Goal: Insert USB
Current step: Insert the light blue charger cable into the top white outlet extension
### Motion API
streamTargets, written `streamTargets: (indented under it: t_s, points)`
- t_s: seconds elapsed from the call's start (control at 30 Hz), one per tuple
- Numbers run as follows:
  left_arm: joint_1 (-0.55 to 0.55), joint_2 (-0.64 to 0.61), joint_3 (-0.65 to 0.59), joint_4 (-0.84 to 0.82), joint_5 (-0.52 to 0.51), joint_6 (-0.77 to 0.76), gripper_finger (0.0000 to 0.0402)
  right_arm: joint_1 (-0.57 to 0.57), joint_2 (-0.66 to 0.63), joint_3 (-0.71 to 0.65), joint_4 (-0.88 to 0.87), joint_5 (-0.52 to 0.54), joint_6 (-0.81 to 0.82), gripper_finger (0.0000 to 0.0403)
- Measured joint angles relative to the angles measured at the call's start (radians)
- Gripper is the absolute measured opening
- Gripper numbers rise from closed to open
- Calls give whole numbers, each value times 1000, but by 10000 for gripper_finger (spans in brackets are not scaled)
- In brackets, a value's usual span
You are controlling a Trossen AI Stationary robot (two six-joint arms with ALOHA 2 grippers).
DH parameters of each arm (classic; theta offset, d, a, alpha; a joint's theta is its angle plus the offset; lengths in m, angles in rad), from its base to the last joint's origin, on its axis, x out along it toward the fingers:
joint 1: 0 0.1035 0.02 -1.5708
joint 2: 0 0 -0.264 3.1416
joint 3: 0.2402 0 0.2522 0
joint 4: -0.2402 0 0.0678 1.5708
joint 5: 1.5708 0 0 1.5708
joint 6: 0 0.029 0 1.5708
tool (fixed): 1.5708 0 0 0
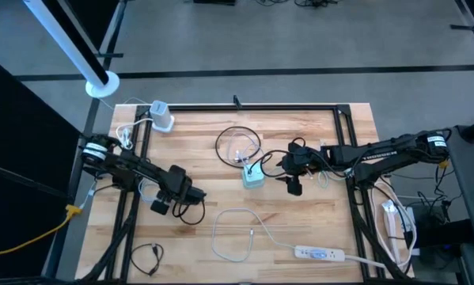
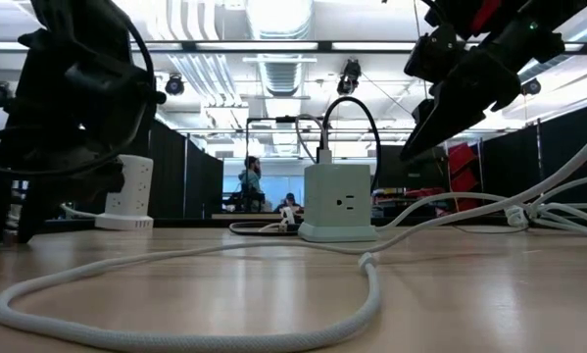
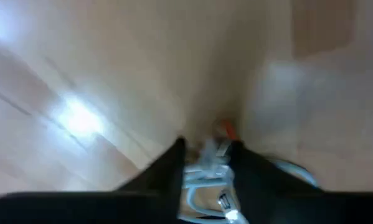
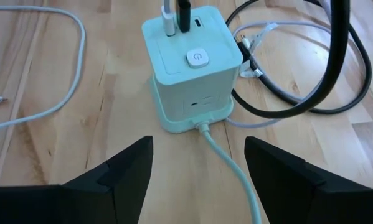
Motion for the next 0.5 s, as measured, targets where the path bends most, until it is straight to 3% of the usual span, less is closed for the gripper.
streamTargets:
  t_s: [0.07, 0.27, 0.4, 0.5]
  points:
    - [0, -6, 1, 3, -1, -48, 19, 0, 0, 0, 0, 0, -3, 232]
    - [0, -33, 41, 32, -78, -181, 19, 0, 0, 0, 4, 0, -18, 226]
    - [2, -85, 126, 38, -191, -259, 19, 0, -18, 0, 7, 0, -23, 230]
    - [24, -120, 249, 52, -344, -277, 19, 0, -55, -1, 40, 43, -46, 234]
